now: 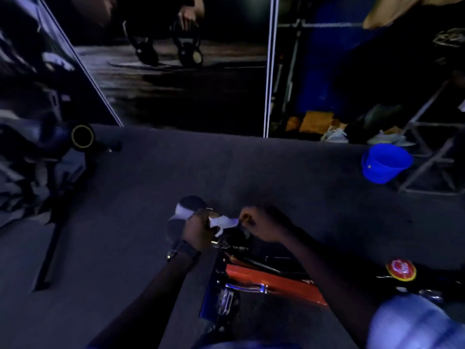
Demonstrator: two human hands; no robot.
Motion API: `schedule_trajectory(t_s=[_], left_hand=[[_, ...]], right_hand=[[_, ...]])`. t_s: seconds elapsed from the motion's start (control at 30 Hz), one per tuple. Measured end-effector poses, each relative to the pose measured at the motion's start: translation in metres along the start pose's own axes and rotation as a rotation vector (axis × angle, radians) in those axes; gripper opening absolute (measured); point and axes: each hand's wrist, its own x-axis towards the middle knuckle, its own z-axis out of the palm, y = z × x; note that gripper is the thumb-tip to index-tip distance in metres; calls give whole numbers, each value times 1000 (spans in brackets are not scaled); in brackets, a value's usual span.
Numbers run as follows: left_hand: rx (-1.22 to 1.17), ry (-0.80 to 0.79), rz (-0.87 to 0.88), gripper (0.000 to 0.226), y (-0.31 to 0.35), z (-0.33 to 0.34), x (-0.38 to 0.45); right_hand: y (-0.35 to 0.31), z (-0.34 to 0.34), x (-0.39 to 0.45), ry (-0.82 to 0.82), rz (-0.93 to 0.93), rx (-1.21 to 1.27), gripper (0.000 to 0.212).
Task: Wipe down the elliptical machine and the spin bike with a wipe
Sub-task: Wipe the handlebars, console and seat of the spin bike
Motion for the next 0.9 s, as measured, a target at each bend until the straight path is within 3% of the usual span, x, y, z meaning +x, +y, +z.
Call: schedule_trajectory(t_s=[0.13,0.27,0.37,0.6,0.73,0.77,0.9], left_hand=[[87,-8,51,31,-38,-12,7],[262,-51,244,21,-77,-13,28],[466,-213,483,51,-107,8,37],[300,-362,761,77,-85,47,32],[375,-313,897,55,-99,40,44],[405,-292,903,46,-105,33,44],[537,-185,688,58,-109,1,32]], right_hand=[[-2,49,18,-28,173,4,18],[-7,72,27,-15,340,42,36],[-6,71,30,-26,409,91,35],[-8,70,23,45,423,145,30],[-2,71,22,20,434,273,33],[-1,70,20,3,433,293,34],[3,72,16,-13,435,354,35]])
